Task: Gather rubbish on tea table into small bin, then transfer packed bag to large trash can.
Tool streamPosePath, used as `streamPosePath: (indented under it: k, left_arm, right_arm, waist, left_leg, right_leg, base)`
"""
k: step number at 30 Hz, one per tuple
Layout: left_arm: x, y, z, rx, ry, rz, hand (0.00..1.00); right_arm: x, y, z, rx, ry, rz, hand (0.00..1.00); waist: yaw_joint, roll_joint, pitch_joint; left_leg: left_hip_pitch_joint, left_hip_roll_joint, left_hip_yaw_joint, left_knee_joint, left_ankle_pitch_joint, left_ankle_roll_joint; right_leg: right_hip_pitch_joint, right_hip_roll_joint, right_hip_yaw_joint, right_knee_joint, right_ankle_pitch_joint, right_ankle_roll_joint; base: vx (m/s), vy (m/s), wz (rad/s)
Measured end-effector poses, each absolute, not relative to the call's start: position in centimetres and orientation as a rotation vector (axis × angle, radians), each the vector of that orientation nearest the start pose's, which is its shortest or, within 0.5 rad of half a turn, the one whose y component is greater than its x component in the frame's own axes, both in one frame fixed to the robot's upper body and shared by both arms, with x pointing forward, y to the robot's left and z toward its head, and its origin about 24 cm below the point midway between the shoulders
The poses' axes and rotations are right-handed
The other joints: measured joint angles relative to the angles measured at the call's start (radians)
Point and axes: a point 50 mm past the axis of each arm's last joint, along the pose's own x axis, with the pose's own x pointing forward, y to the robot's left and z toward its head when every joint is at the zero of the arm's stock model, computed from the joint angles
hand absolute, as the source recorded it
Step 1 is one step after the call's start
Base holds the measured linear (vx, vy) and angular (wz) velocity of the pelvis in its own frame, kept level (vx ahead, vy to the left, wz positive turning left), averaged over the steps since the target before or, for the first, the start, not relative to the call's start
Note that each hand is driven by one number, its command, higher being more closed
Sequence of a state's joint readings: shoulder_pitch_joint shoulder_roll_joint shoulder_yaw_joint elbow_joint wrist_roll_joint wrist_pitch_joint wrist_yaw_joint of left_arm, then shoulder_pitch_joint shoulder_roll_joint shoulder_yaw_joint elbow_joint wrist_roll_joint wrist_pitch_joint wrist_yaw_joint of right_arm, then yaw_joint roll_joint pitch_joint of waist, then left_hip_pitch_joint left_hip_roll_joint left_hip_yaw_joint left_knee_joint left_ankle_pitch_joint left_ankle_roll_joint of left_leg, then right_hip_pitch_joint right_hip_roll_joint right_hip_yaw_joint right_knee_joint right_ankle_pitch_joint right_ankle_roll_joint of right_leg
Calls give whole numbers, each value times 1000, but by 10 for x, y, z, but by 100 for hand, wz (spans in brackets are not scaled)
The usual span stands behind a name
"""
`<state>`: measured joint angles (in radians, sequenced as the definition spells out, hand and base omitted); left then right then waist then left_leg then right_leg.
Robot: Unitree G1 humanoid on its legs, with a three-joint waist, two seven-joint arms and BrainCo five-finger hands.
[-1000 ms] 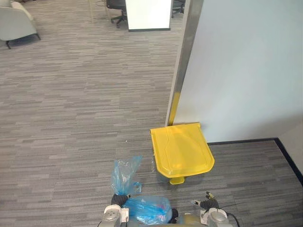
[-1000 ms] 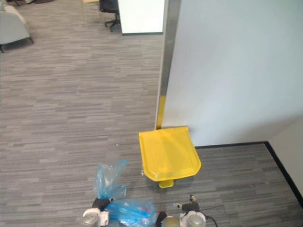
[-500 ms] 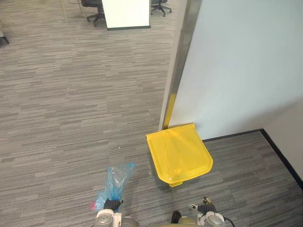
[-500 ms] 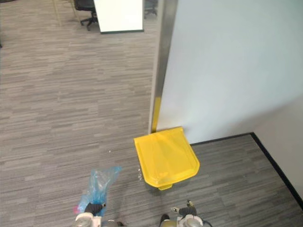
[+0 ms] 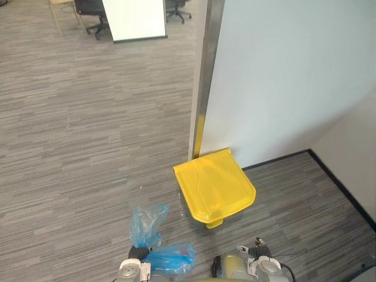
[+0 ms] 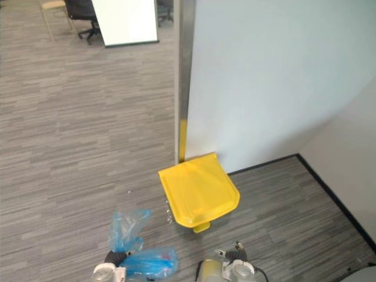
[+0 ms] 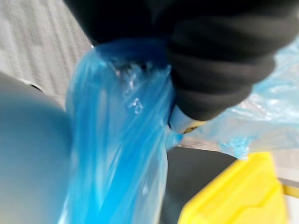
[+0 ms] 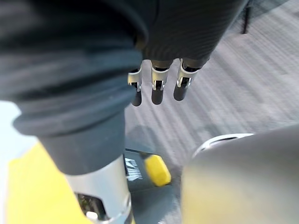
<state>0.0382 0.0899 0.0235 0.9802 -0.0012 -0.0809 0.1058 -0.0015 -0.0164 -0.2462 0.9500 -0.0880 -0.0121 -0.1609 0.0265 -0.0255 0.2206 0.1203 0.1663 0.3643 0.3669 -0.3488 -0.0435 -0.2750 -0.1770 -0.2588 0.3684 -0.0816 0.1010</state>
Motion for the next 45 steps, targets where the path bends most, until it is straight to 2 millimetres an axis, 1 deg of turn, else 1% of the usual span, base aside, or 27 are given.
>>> streamPosePath:
  k: [2, 3, 5, 6, 8, 9, 10, 11, 12, 13, 17, 19, 22, 25, 26, 28, 29, 31, 32, 33, 34, 36, 38, 40, 41, 43, 45]
  left_arm:
    - [137, 196, -143, 128, 909, 178, 100]
    - [140, 194, -142, 125, 903, 177, 100]
    - [147, 184, -141, 105, 888, 159, 100]
    - [154, 181, -139, 99, 870, 151, 100]
    - [159, 175, -137, 89, 859, 139, 100]
    - [159, 173, -137, 87, 857, 134, 100]
    - [161, 172, -136, 89, 848, 131, 100]
    - [164, 173, -135, 95, 840, 127, 100]
    - [164, 173, -135, 96, 842, 129, 100]
    - [165, 173, -134, 96, 840, 129, 100]
    - [166, 170, -134, 83, 838, 133, 100]
    - [170, 167, -132, 77, 816, 125, 100]
    - [186, 166, -122, 78, 758, 121, 100]
    - [189, 168, -120, 80, 744, 123, 100]
    - [190, 167, -119, 76, 740, 121, 100]
    - [192, 166, -117, 63, 721, 125, 100]
    - [194, 166, -114, 57, 707, 127, 100]
    - [199, 165, -110, 59, 678, 122, 100]
    - [203, 165, -106, 61, 659, 120, 100]
    - [207, 164, -102, 63, 633, 113, 100]
    - [210, 163, -99, 62, 616, 112, 100]
    - [214, 162, -95, 52, 591, 115, 100]
    - [218, 162, -89, 51, 563, 118, 100]
    - [224, 164, -81, 61, 511, 112, 100]
    - [226, 165, -78, 56, 492, 111, 100]
    - [233, 165, -66, 50, 430, 98, 100]
    - [239, 165, -57, 45, 380, 90, 100]
  right_arm:
    - [146, -194, -141, -63, 930, -334, 0]
    - [146, -195, -141, -64, 932, -336, 0]
    - [156, -193, -137, -80, 910, -322, 0]
    - [161, -194, -134, -84, 885, -322, 0]
    - [162, -194, -133, -82, 880, -322, 0]
    - [160, -194, -133, -80, 879, -325, 0]
    - [158, -194, -133, -75, 878, -331, 0]
    - [156, -195, -134, -70, 881, -337, 0]
    - [154, -196, -134, -63, 886, -346, 0]
    - [154, -197, -134, -59, 885, -353, 0]
    - [156, -199, -132, -62, 868, -355, 0]
    - [158, -200, -130, -71, 859, -350, 0]
    - [168, -197, -125, -87, 823, -325, 0]
    - [184, -185, -117, -100, 771, -274, 0]
    - [193, -178, -111, -110, 736, -241, 0]
    - [205, -172, -102, -119, 683, -213, 0]
    - [217, -169, -92, -124, 626, -202, 0]
    - [235, -166, -73, -140, 532, -181, 0]
    - [245, -163, -64, -142, 488, -173, 0]
    - [259, -159, -49, -148, 419, -159, 0]
    - [268, -157, -39, -155, 374, -154, 0]
    - [286, -154, -14, -151, 266, -152, 0]
    - [300, -155, 8, -147, 179, -158, 0]
    - [315, -158, 30, -169, 107, -158, 0]
    - [320, -160, 37, -177, 85, -160, 0]
    - [329, -168, 52, -204, 37, -177, 0]
    - [336, -172, 64, -210, 5, -194, 0]
  waist:
    - [9, -21, 14]
    - [10, -16, 23]
    - [15, 16, 39]
    - [12, 20, 62]
    - [11, 15, 67]
    - [10, 10, 66]
    - [10, 5, 65]
    - [13, 2, 64]
    - [17, -1, 59]
    - [26, 4, 56]
    - [29, 21, 47]
    - [29, 33, 41]
    - [31, 37, 40]
    - [36, 45, 45]
    - [37, 46, 47]
    - [41, 50, 51]
    - [41, 57, 56]
    - [42, 62, 65]
    - [42, 61, 77]
    - [42, 60, 89]
    - [45, 56, 96]
    - [65, 56, 104]
    - [80, 52, 115]
    - [82, 45, 134]
    - [82, 45, 139]
    - [85, 41, 148]
    - [86, 33, 157]
  left_leg:
    - [-2, 3, 10, 87, -54, -21]
    - [-5, 21, 4, 158, -104, -44]
    - [-13, 53, 0, 186, -126, -61]
    - [-16, 51, -14, 177, -132, -66]
    - [-12, 60, -40, 175, -139, -77]
    - [-10, 73, -68, 178, -145, -88]
    - [-6, 82, -95, 178, -151, -99]
    - [-7, 90, -115, 179, -153, -103]
    - [-11, 100, -134, 176, -154, -104]
    - [-24, 112, -157, 172, -154, -104]
    - [-51, 123, -191, 161, -145, -103]
    - [-76, 127, -205, 183, -140, -103]
    - [-175, 137, -226, 256, -140, -103]
    - [-203, 148, -234, 298, -133, -92]
    - [-224, 149, -233, 317, -124, -75]
    - [-244, 154, -232, 319, -118, -63]
    - [-265, 160, -233, 317, -116, -58]
    - [-291, 168, -233, 305, -118, -55]
    - [-292, 169, -233, 294, -125, -44]
    - [-292, 174, -235, 276, -142, -24]
    - [-292, 177, -236, 268, -142, -25]
    - [-294, 189, -236, 265, -141, -26]
    - [-294, 196, -239, 261, -139, -31]
    - [-299, 199, -244, 258, -137, -34]
    - [-303, 200, -250, 255, -135, -38]
    - [-314, 200, -266, 245, -121, -61]
    - [-314, 200, -267, 238, -106, -68]
  right_leg:
    - [-20, -17, -41, -97, 4, -5]
    - [-16, -12, -41, -104, 30, 5]
    - [-25, 11, -54, -81, 31, 15]
    - [-36, 12, -54, -53, 35, 9]
    - [-42, 15, -54, -9, 44, -5]
    - [-44, 20, -50, 34, 32, -23]
    - [-47, 21, -58, 84, -10, -39]
    - [-51, 23, -66, 105, -37, -40]
    - [-56, 23, -84, 129, -62, -43]
    - [-61, 24, -104, 139, -80, -45]
    - [-85, 20, -133, 178, -124, -41]
    - [-97, 14, -144, 200, -130, -39]
    - [-146, 0, -169, 213, -124, -43]
    - [-148, 1, -177, 216, -124, -43]
    - [-152, 0, -177, 213, -122, -43]
    - [-161, 1, -183, 207, -117, -48]
    - [-170, 0, -197, 200, -114, -48]
    - [-184, 1, -216, 184, -115, -34]
    - [-184, 3, -219, 180, -113, -31]
    - [-186, 13, -218, 171, -109, -30]
    - [-186, 22, -212, 160, -103, -34]
    - [-186, 45, -207, 131, -80, -47]
    - [-186, 63, -205, 114, -68, -48]
    - [-189, 75, -205, 101, -57, -52]
    - [-190, 80, -205, 94, -53, -51]
    - [-195, 90, -208, 83, -48, -49]
    - [-195, 90, -210, 83, -48, -49]
  base:
    - [107, -110, -8]
    - [187, -143, -15]
    - [203, -114, -9]
    - [191, -130, 15]
    - [129, -138, 36]
    - [134, -160, 61]
    - [171, -181, 61]
    - [149, -140, 53]
    - [179, -137, 40]
    - [140, -108, 37]
    - [141, -59, 21]
    - [115, -9, 14]
    - [42, 9, 19]
    - [-3, 2, 6]
    - [-49, -22, 15]
    - [-71, -42, 20]
    - [-84, -63, 25]
    - [-93, -76, 25]
    - [-121, -114, 24]
    - [-102, -106, 16]
    - [-122, -127, 5]
    - [-81, -86, -19]
    - [-56, -74, -17]
    - [-27, -63, -8]
    - [-20, -61, -5]
    - [-3, -57, 2]
    - [26, -44, 3]
